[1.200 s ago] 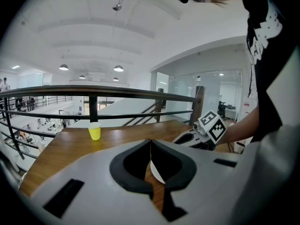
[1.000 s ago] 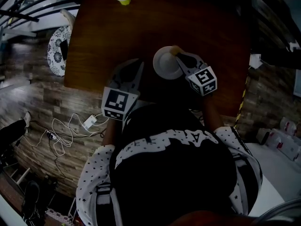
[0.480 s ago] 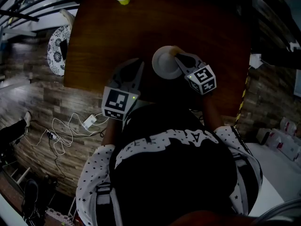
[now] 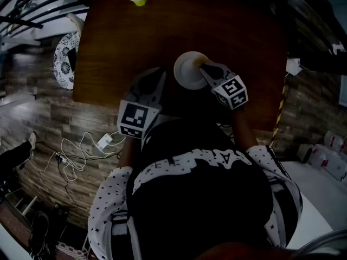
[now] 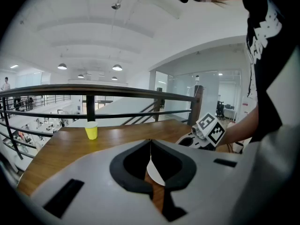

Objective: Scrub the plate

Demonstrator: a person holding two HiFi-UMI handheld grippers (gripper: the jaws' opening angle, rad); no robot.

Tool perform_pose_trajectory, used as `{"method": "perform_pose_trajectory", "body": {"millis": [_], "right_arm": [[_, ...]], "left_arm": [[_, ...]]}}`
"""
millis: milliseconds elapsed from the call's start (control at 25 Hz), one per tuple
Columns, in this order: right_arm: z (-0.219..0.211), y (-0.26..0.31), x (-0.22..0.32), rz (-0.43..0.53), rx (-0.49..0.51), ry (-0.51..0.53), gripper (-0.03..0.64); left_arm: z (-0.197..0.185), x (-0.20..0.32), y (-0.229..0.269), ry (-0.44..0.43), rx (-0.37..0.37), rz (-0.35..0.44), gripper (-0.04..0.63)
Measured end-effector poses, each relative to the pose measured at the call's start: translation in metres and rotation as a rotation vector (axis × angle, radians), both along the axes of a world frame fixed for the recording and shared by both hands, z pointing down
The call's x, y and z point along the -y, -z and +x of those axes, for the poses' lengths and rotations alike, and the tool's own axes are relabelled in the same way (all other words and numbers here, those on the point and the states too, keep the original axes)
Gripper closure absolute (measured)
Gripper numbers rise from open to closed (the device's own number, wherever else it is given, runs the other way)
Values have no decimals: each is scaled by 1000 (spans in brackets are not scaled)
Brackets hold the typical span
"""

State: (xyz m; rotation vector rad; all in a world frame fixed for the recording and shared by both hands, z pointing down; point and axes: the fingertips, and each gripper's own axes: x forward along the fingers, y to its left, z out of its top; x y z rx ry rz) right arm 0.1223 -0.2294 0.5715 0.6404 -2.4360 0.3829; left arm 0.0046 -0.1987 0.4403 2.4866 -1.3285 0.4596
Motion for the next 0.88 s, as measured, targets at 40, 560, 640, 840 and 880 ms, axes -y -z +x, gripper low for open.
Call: {"method": "perform_pose_trajectory", "body": {"millis": [40, 560, 640, 840, 880], "right_arm": [[0, 1, 0, 5, 0, -3, 574], [2, -4, -19, -17, -4, -6, 574], [3, -3, -21, -17, -4, -10, 574], [3, -3, -24, -20, -5, -20, 574], [3, -3, -25, -22, -4, -23, 574]], "left_arm": [[1, 0, 0, -3, 0, 1, 581], [3, -2, 3, -25, -29, -7, 581], [3, -3, 2, -26, -28, -12, 581], [7, -2, 1, -44, -31, -15, 581], [7, -2, 1, -48, -32, -14, 581]]}}
